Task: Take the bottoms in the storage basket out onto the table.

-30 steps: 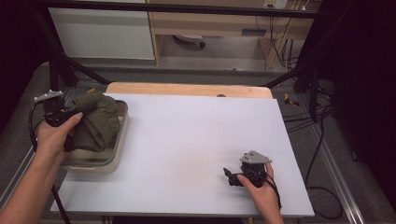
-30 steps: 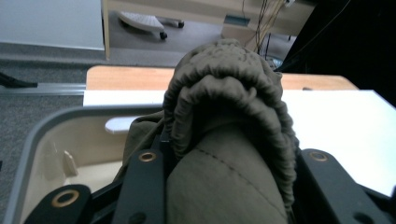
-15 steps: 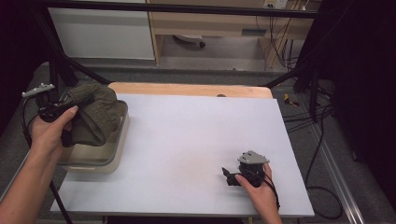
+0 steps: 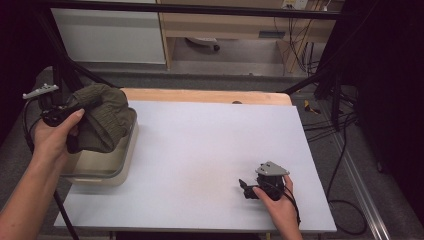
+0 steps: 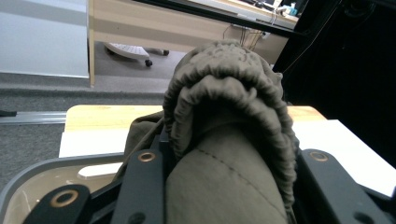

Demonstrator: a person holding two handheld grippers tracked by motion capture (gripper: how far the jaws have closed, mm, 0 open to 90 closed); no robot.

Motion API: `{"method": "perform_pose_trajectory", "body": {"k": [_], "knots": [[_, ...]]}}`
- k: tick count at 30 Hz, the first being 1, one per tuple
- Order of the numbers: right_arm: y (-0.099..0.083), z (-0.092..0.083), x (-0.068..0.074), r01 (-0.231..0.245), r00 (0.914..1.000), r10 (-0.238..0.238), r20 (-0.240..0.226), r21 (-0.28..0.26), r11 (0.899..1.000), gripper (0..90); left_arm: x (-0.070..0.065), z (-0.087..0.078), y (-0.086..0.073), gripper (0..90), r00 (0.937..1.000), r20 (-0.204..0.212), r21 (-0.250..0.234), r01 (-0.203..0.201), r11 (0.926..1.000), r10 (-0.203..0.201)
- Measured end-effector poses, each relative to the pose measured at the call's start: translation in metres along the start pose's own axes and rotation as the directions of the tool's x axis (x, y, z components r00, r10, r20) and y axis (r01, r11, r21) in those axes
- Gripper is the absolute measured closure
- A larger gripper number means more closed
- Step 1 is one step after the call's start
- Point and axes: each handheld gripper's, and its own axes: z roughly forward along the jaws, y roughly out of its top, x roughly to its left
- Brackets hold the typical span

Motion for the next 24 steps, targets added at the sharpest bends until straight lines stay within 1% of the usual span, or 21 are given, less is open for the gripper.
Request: {"method": "perform_pose_trajectory", "body": {"k": [4, 7, 13, 16, 21, 24], "knots": [[0.0, -0.001, 0.0, 0.005, 1.0, -0.005, -0.001, -0.002, 1.0, 4.2, -0.002, -0.001, 0.0, 58.5, 1.0, 0.001, -0.007, 0.004, 1.0, -0.004], [0.0, -0.001, -0.001, 0.004, 1.0, -0.004, 0.0, -0.002, 1.0, 4.0, -0.003, -0.001, 0.001, 58.5, 0.9997, 0.011, -0.021, 0.02, 0.9996, -0.02], [0.0, -0.002, 0.001, 0.011, 0.9999, -0.011, 0.003, -0.003, 1.0, 3.9, -0.008, -0.001, 0.005, 58.3, 0.9997, 0.018, -0.034, 0.019, 0.9992, -0.019], [0.0, -0.001, 0.0, 0.012, 0.9999, -0.012, 0.003, -0.002, 1.0, 3.9, -0.011, -0.001, 0.007, 58.3, 0.9994, 0.024, -0.043, 0.025, 0.9988, -0.024], [0.0, -0.003, 0.0, 0.008, 1.0, -0.008, 0.005, -0.004, 1.0, 3.8, -0.021, -0.002, 0.009, 58.3, 0.9995, 0.031, -0.046, -0.004, 0.9989, 0.005], [0.0, -0.002, -0.001, 0.007, 1.0, -0.007, 0.006, -0.003, 1.0, 3.7, -0.026, -0.003, 0.011, 58.2, 0.9994, 0.034, -0.055, -0.009, 0.9985, 0.011]]}}
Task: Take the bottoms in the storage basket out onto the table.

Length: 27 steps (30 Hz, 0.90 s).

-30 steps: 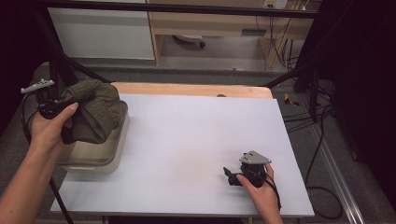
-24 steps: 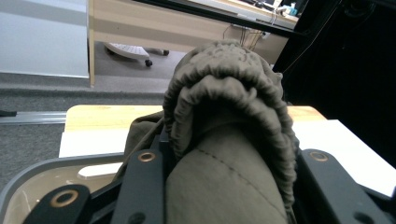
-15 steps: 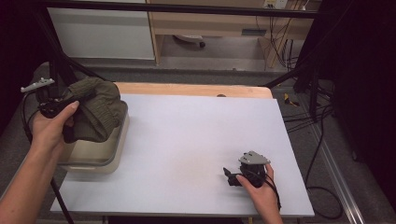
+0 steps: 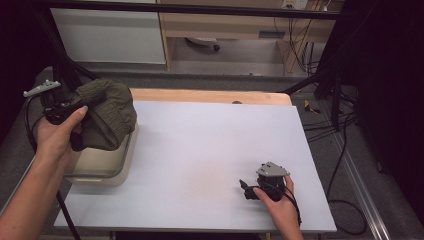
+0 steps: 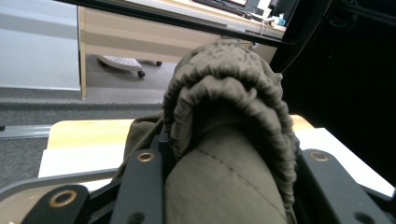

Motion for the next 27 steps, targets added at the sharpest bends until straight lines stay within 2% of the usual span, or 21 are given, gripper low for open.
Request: {"method": "perform_pose_trajectory", "body": {"k": [7, 13, 21, 27], "knots": [[0.0, 0.0, 0.0, 0.002, 1.0, -0.002, 0.001, -0.003, 1.0, 3.8, -0.014, 0.003, 0.007, 58.1, 0.9998, 0.014, -0.011, -0.012, 0.9999, 0.012], [0.001, -0.001, -0.001, 0.003, 1.0, -0.003, 0.0, -0.008, 1.0, 3.8, -0.023, 0.011, 0.009, 58.0, 0.9996, 0.025, -0.009, -0.012, 0.9999, 0.012], [0.001, 0.0, -0.001, 0.001, 1.0, -0.001, 0.0, -0.005, 1.0, 3.8, -0.036, 0.028, 0.004, 57.8, 0.9989, 0.042, 0.017, -0.024, 0.9996, 0.023], [0.001, -0.001, -0.001, 0.003, 1.0, -0.003, -0.001, -0.004, 1.0, 3.9, -0.041, 0.043, -0.004, 57.8, 0.9988, 0.047, 0.043, -0.018, 0.9989, 0.016]]}}
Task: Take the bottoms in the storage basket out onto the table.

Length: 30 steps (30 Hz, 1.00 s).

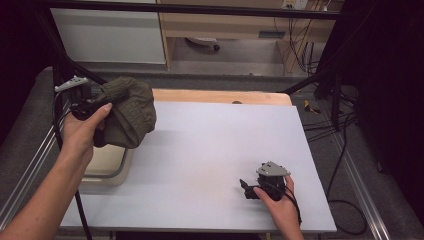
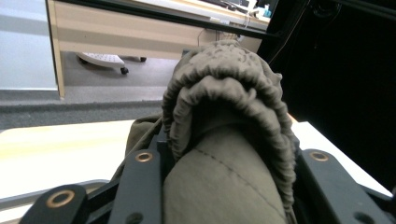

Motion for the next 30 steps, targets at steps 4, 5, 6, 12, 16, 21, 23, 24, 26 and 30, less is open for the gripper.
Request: {"method": "perform_pose_trajectory", "body": {"k": [4, 5, 6, 12, 16, 21, 23, 24, 26, 30], "knots": [[0.0, 0.0, 0.0, 0.002, 1.0, -0.002, -0.001, 0.0, 1.0, 4.0, -0.001, 0.009, -0.006, 57.7, 0.9999, 0.003, 0.014, 0.014, 0.9998, -0.014], [0.0, 0.0, 0.0, 0.003, 1.0, -0.003, -0.001, 0.0, 1.0, 4.0, -0.001, 0.011, -0.008, 57.7, 0.9998, 0.004, 0.018, 0.018, 0.9997, -0.018], [0.0, 0.0, 0.0, 0.003, 1.0, -0.003, -0.001, 0.0, 1.0, 4.0, -0.002, 0.013, -0.009, 57.7, 0.9998, 0.005, 0.022, 0.017, 0.9996, -0.017], [0.0, 0.002, 0.0, 0.009, 1.0, -0.009, -0.003, 0.0, 1.0, 4.2, -0.005, 0.023, -0.017, 57.6, 0.9998, 0.009, 0.046, 0.015, 0.9988, -0.015], [0.0, 0.002, 0.0, 0.009, 1.0, -0.009, -0.002, 0.004, 1.0, 4.2, -0.007, 0.028, -0.02, 57.5, 0.9998, 0.006, 0.052, 0.016, 0.9985, -0.017], [0.0, 0.002, -0.001, 0.003, 1.0, -0.003, -0.002, 0.005, 1.0, 4.2, -0.01, 0.033, -0.024, 57.5, 0.9998, 0.013, 0.064, 0.012, 0.9979, -0.012], [0.0, 0.003, -0.001, -0.001, 1.0, 0.001, -0.001, 0.006, 1.0, 4.3, -0.01, 0.035, -0.025, 57.4, 0.9997, 0.017, 0.063, 0.014, 0.9979, -0.015], [0.001, 0.003, -0.001, -0.001, 1.0, 0.001, 0.0, 0.006, 1.0, 4.3, -0.011, 0.035, -0.026, 57.4, 0.9997, 0.019, 0.064, 0.014, 0.9979, -0.015], [0.001, 0.004, -0.001, 0.005, 1.0, -0.005, -0.001, 0.01, 1.0, 4.3, -0.011, 0.037, -0.027, 57.4, 0.9997, 0.02, 0.064, 0.013, 0.9979, -0.014], [0.002, 0.005, 0.001, 0.01, 0.9999, -0.01, 0.001, 0.008, 1.0, 4.6, -0.011, 0.041, -0.03, 57.4, 0.9996, 0.021, 0.075, 0.016, 0.9971, -0.017]]}}
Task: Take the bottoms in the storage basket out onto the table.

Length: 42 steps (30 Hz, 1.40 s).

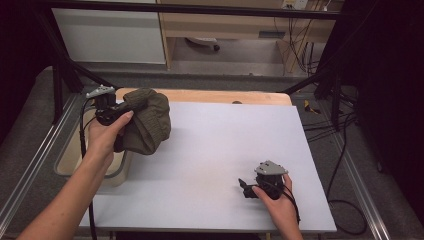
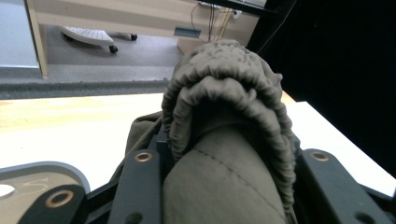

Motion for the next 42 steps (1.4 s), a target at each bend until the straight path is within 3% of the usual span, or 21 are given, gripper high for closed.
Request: {"method": "perform_pose_trajectory", "body": {"k": [12, 42], "knots": [[0.001, -0.002, -0.002, -0.015, 0.9999, 0.015, 0.0, -0.009, 1.0, 4.4, -0.01, 0.014, -0.008, 57.1, 0.9997, 0.006, 0.01, -0.024, 0.9997, 0.024], [0.002, -0.003, -0.004, -0.021, 0.9998, 0.021, 0.0, -0.012, 1.0, 4.3, -0.049, 0.055, -0.019, 57.1, 0.9966, 0.074, 0.029, -0.037, 0.9989, 0.035]]}}
